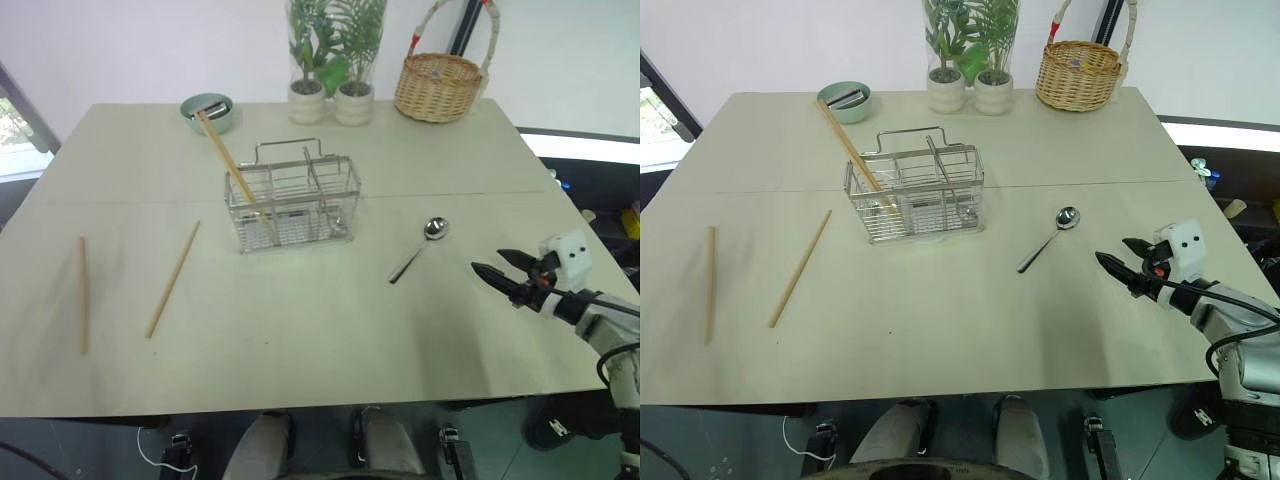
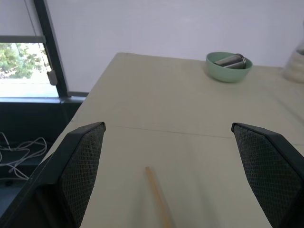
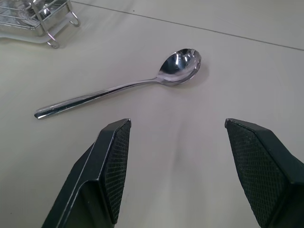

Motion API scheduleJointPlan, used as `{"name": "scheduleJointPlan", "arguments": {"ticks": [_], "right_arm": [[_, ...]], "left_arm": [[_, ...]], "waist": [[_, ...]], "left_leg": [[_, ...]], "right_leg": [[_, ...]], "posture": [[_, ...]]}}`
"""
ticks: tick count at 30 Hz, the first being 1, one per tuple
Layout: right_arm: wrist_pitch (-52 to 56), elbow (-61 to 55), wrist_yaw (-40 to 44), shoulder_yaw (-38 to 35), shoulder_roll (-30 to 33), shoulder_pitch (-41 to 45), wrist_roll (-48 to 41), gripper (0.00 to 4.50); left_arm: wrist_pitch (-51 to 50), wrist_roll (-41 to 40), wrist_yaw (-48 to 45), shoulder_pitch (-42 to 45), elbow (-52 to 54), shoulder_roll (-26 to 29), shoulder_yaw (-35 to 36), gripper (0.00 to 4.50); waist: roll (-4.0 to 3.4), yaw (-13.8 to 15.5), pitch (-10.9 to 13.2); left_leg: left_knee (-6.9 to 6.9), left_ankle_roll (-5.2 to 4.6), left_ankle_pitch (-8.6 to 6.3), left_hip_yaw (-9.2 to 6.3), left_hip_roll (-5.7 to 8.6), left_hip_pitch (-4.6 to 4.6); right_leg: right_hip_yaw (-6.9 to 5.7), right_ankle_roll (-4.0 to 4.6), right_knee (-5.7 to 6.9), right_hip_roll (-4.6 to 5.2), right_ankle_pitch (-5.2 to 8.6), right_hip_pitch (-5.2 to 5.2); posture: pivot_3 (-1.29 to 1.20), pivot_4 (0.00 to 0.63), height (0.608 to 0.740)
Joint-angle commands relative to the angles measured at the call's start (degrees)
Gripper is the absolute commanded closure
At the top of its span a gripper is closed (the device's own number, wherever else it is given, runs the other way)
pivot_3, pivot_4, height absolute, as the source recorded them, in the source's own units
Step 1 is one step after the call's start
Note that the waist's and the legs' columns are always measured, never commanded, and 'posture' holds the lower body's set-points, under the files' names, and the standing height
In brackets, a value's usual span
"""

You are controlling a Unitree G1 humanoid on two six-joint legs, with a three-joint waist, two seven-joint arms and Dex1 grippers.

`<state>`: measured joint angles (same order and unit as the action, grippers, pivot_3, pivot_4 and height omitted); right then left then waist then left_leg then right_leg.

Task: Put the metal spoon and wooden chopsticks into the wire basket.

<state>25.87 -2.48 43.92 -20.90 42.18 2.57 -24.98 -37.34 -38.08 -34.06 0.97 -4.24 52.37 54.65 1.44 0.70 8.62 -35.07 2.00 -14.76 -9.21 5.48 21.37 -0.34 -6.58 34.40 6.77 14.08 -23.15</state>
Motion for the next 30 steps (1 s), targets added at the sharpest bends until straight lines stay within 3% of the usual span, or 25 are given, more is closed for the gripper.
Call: {"name": "scheduleJointPlan", "arguments": {"ticks": [1, 8, 15, 21, 30], "right_arm": [[-1.64, 0.66, 1.28, -0.82, 2.09, 1.88, 0.39, 1.23], [-6.74, 9.49, 9.5, 4.7, 8.59, 11.11, 4.26, 1.23], [-21.24, 21.22, 21.42, 16.44, 12.63, 25.47, 13.35, 1.23], [-38.82, 40.22, 30.55, 29.7, 8.47, 46.94, 25.31, 1.23], [-59.87, 65.07, 36.99, 45.36, 0.11, 66.61, 42.63, 1.23]], "left_arm": [[-1.72, -1.61, -1.91, 1.34, 4.18, 3.13, -1.02, 0.02], [-8.24, -9.52, -10.94, 4.33, 15.38, 8.03, -7.47, 0.02], [-9.61, -13.44, -18.81, 14.95, 22.91, 10.63, -26.44, 0.02], [-8.11, -7.94, -24.46, 29.41, 23.59, 4.98, -48.65, 0.02], [-8.98, -4.08, -31.25, 38.39, 19.16, -0.57, -59.68, 0.02]], "waist": [[-0.01, 0.02, 0.0], [-0.02, -0.15, 0.02], [-0.3, -0.61, 0.19], [-0.31, -1.97, 0.3], [-0.21, -2.9, 0.33]], "left_leg": [[-0.01, 0.0, 0.0, 0.01, 0.0, 0.0], [-0.1, 0.01, 0.0, 0.16, -0.02, -0.02], [-0.05, -0.02, 0.02, 0.68, -0.16, -0.08], [-0.12, -0.05, 0.04, 1.08, -0.18, -0.1], [-0.05, 0.24, 0.21, 1.13, -0.26, -0.08]], "right_leg": [[0.0, 0.0, 0.0, 0.0, 0.0, 0.0], [-0.03, 0.01, -0.02, 0.02, -0.02, 0.04], [-0.03, -0.03, -0.03, -0.05, -0.19, 0.01], [0.04, -0.37, -0.22, -0.07, -0.62, 0.03], [0.07, -0.4, -0.16, -0.21, -0.66, -0.1]], "posture": [[0.0, 0.15, 0.7], [0.0, 0.15, 0.7], [0.0, 0.15, 0.7], [0.0, 0.15, 0.7], [0.0, 0.15, 0.7]]}}
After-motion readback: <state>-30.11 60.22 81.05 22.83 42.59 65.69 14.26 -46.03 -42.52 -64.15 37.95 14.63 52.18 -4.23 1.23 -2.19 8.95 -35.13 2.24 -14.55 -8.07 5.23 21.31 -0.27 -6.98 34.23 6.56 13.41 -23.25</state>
